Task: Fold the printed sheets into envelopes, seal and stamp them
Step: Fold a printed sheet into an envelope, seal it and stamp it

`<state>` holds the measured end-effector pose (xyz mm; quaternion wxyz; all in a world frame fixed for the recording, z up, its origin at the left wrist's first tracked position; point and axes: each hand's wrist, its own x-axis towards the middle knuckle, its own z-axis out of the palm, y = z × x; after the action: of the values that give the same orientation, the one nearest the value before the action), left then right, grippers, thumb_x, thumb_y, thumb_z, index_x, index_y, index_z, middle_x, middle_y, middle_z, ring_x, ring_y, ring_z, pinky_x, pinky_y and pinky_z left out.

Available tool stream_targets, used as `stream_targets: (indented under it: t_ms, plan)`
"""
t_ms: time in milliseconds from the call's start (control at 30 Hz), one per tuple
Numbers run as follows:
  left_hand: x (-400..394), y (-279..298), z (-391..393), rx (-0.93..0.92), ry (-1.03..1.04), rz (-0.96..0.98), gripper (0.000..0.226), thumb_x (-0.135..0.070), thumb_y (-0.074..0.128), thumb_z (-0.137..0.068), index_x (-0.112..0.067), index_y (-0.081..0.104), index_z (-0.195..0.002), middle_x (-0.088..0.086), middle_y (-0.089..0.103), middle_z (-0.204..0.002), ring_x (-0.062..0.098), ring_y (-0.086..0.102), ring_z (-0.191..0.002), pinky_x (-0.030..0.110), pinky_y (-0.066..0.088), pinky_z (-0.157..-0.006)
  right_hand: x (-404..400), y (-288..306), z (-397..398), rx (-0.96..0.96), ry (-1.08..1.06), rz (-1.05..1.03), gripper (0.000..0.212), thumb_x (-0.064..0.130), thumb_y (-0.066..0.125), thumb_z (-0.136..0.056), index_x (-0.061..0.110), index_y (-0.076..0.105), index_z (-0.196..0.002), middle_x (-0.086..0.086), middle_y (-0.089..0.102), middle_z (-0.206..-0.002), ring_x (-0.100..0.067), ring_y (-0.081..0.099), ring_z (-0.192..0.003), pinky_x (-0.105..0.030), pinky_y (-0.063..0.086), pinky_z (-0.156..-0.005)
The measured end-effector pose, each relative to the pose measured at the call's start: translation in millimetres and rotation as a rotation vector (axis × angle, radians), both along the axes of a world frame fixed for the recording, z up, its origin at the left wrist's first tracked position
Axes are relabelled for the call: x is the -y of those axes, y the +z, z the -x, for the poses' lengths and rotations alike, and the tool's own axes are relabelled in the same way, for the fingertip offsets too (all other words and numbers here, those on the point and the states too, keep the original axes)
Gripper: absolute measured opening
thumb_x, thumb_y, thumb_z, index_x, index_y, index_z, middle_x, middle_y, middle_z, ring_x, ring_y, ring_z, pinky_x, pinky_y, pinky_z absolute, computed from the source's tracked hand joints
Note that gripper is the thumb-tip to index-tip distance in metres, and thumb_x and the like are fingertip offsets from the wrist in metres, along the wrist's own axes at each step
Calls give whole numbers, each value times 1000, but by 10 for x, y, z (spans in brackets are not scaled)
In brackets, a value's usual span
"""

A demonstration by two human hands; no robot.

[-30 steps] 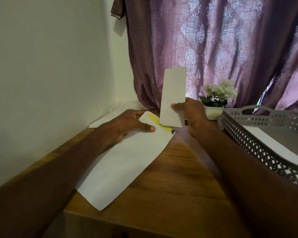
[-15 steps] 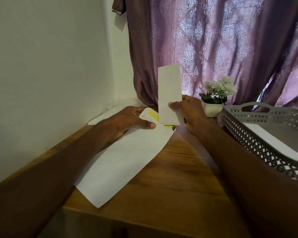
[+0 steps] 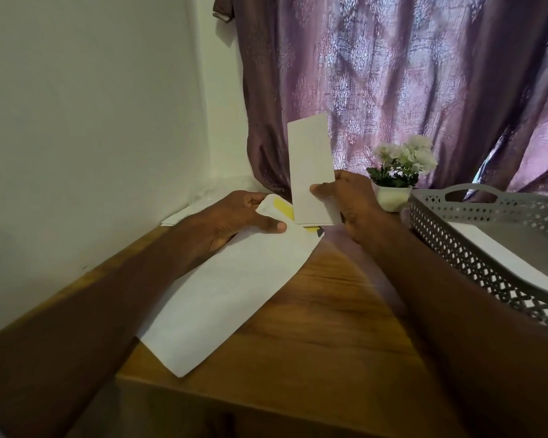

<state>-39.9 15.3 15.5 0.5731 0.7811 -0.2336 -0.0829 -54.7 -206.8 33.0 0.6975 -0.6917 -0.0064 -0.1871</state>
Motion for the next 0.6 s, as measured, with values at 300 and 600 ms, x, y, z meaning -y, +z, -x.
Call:
stream_targets:
  t_ms: [300,600]
  plan:
    - [14,7,32,-9,17,17,56,-12,86,-81,-13,66,-134,5,76,-125,29,71,-118,49,52,-110,39,9,-10,-13,-19,-6,26,1,80,-81,9,71,-104,-2,73,-89,-20,70,-79,-22,53,-56]
    - [-2,-9,-16,-17,-12,23,44,-11,86,-82,-17,71,-123,1,80,-115,22,77,-105,40,59,-98,26,8,-10,4,-40,35,28,1,78,-80,7,73,-107,-9,75,-99,-24,70,-82,-23,53,-61]
